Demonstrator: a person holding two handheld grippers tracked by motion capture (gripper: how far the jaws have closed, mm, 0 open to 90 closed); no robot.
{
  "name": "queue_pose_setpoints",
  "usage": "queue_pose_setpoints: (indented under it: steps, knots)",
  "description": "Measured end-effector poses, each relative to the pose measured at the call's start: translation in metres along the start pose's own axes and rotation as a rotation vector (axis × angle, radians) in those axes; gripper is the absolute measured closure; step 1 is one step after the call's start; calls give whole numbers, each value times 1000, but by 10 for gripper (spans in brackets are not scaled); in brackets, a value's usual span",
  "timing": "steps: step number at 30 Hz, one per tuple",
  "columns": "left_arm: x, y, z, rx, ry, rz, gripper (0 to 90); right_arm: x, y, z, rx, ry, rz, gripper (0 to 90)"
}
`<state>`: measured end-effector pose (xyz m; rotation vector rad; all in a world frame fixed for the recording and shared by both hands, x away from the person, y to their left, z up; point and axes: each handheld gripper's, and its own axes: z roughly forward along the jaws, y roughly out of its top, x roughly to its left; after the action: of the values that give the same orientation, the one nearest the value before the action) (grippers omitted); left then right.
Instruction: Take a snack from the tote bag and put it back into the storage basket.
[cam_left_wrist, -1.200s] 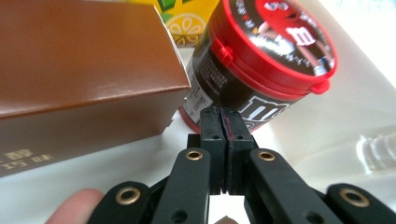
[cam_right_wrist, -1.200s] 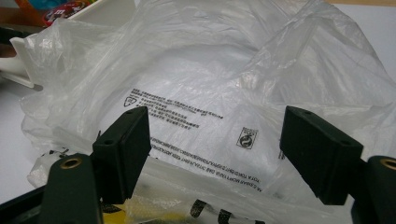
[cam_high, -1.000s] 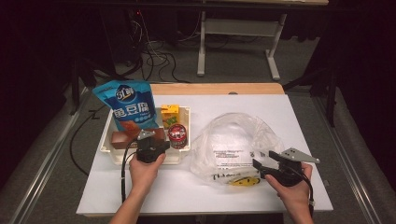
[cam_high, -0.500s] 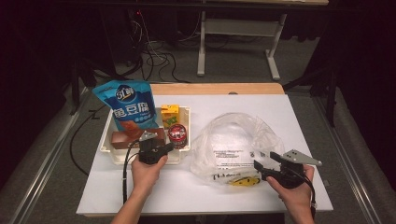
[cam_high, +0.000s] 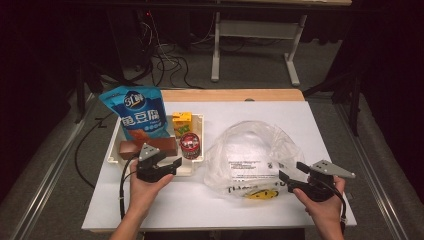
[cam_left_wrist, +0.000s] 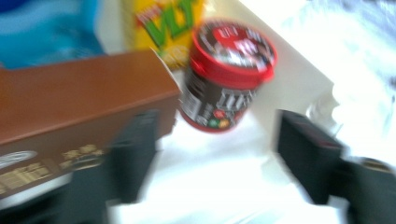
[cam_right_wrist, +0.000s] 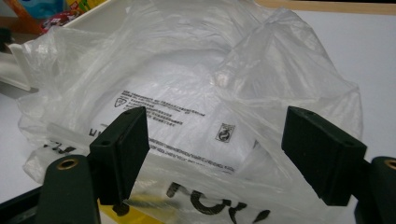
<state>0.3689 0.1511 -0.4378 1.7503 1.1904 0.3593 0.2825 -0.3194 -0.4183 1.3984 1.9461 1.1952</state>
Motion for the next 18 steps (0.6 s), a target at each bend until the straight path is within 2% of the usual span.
queue_pose_setpoints:
  steps: [1, 2, 3, 6, 8, 12, 16, 18]
  knots:
    - [1, 1, -3, -6, -18, -21, 141, -2, -1, -1, 1, -2, -4, 229]
    - [2, 1, -5, -8, -18, -13, 115, -3, -2, -3, 6, -7, -3, 221]
    - [2, 1, -8, -4, -15, 13, 78, -6, -3, -4, 7, -8, -7, 216]
    - [2, -2, -16, -12, -58, 62, 14, -13, -7, -9, 16, -16, -10, 190]
    - [3, -4, -23, -23, -71, 68, 3, -18, -10, -12, 20, -21, -11, 176]
    - [13, -13, -38, -63, -61, 72, 3, -27, -16, -15, 27, -21, -5, 162]
    - [22, -22, -52, -84, -37, 102, 5, -35, -20, -18, 22, -28, -10, 154]
    - [26, -26, -59, -91, -25, 107, 7, -40, -21, -19, 17, -32, 4, 150]
